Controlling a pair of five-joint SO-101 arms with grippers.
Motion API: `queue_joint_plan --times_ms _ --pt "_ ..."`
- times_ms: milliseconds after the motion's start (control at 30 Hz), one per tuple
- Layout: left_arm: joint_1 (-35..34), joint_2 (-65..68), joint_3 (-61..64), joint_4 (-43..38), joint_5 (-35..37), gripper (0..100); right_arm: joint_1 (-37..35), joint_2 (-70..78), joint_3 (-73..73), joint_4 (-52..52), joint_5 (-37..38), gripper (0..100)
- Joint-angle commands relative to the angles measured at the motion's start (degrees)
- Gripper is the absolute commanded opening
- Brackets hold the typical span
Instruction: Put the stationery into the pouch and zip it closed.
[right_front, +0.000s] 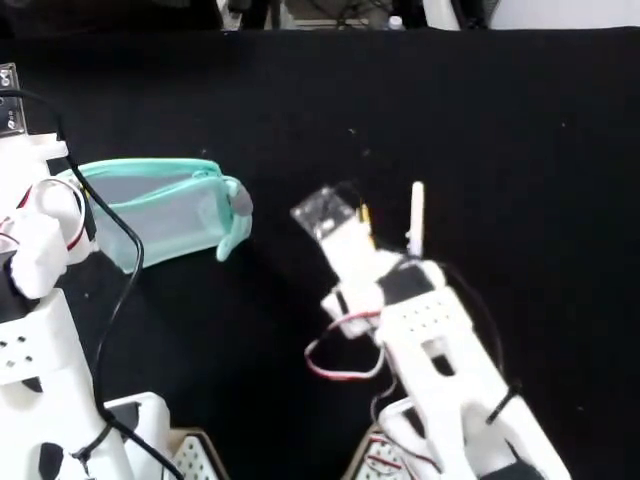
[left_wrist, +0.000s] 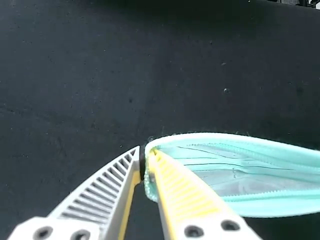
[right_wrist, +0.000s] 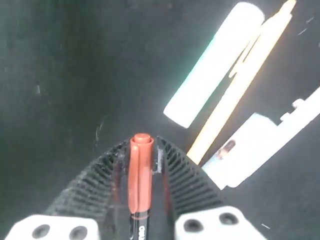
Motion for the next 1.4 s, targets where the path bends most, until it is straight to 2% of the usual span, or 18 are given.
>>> queue_joint_plan --times_ms 0,100,200,333,500,567,733,1100,1200,1367 --pt "0.4 0.62 3.74 0.35 0.0 3 -4.31 -1.45 0.22 -1.23 0.88 1.2" --pt "0.4 0.62 3.74 0.35 0.09 3 -9.05 1.27 -0.75 -3.43 -0.35 1.2" --pt "0.4 0.62 3.74 0.35 0.09 3 -9.49 7.43 -3.03 -5.36 -3.34 1.2" --pt "0.31 0.62 3.74 0.35 0.09 3 -10.81 16.4 -5.58 -5.27 -3.52 2.1" --pt "0.22 0.62 3.74 0.44 0.0 3 -15.03 21.85 -5.32 -5.27 -3.43 15.2" --pt "0.31 0.62 3.74 0.44 0.0 3 -16.53 22.2 -5.32 -5.27 -3.43 17.3" --pt "0.13 0.62 3.74 0.44 -0.09 3 -17.05 22.55 -6.02 -2.37 -3.43 12.6" --pt "0.31 0.62 3.74 0.53 0.0 3 -16.88 22.64 -5.85 0.53 -0.18 11.7" --pt "0.31 0.62 3.74 0.53 0.0 3 -16.79 22.64 -6.11 -0.09 0.97 0.5" --pt "0.31 0.62 3.74 0.62 0.0 3 -16.7 20.0 -7.08 1.05 1.32 1.1"
